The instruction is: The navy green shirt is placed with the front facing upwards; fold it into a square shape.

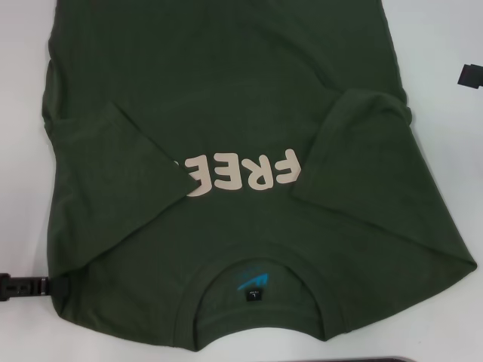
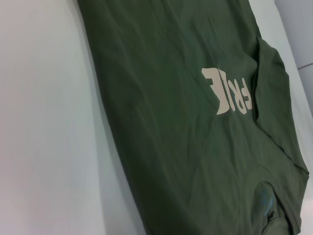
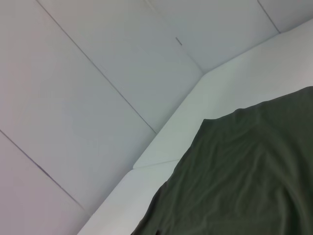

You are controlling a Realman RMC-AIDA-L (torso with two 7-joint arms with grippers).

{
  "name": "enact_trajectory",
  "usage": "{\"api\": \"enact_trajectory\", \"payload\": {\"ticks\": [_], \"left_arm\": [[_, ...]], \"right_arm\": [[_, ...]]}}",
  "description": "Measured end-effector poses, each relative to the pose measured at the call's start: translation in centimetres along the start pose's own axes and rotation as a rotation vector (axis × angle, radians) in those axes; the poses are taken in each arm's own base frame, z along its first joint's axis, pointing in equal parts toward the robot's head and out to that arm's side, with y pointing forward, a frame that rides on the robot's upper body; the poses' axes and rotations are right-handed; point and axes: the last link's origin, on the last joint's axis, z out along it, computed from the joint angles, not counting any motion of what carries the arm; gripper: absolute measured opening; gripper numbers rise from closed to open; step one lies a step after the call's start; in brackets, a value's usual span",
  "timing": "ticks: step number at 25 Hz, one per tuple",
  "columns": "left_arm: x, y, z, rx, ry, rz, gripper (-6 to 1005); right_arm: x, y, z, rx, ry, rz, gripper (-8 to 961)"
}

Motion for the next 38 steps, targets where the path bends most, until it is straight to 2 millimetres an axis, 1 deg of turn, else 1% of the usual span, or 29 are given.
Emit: {"api": "enact_trajectory", "payload": {"ticks": [7, 13, 21, 29, 38], "left_arm": [[0.28, -0.04, 0.22, 0.012, -0.018, -0.001, 518], [0.67, 0.01, 0.39, 0.017, -0.018, 0.008, 519], [0.72, 0.03, 0.4, 0.017, -0.017, 0.007, 518], [0.96, -0.1, -0.26, 0.033, -0.011, 0.003, 519], [1.03, -0.27, -0.34, 0.051, -0.026, 0.0, 518]], "right_arm": [[-0.11, -0.01, 0.12, 0.0, 0.001, -0.003, 838], [-0.12, -0.03, 0.1, 0.001, -0.001, -0.002, 838], [-0.15, -0.04, 0.11, 0.002, -0.002, -0.003, 838], [-0.21, -0.02, 0.17, 0.0, -0.002, -0.003, 837], [-0.22, -0.02, 0.18, 0.0, -0.002, 0.007, 837]]}}
